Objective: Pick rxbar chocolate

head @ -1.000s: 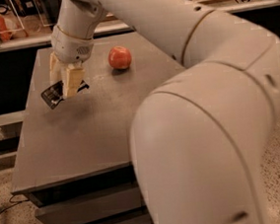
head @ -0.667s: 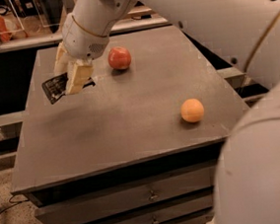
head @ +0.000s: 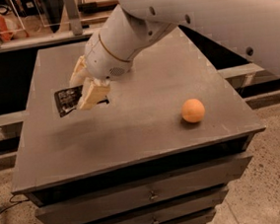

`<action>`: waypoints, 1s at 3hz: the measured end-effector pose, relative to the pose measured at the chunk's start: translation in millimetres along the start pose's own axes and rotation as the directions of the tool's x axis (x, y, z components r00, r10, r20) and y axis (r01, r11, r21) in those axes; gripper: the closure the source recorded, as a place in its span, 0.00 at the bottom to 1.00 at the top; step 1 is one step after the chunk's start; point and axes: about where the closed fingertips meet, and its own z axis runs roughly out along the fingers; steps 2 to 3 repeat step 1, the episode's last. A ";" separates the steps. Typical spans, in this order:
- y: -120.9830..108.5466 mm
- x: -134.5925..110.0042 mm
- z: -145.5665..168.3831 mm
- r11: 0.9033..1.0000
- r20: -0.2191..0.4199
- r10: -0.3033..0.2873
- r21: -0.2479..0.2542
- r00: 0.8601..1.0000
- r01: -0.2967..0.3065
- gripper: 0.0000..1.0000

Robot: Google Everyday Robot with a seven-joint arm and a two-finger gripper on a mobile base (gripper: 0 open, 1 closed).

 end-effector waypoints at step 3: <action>-0.1 -0.2 -0.1 1.000 0.000 0.000 0.000 1.000 0.000 1.00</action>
Offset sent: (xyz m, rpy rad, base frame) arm 0.0000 0.0000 0.0000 0.0000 0.0000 0.0000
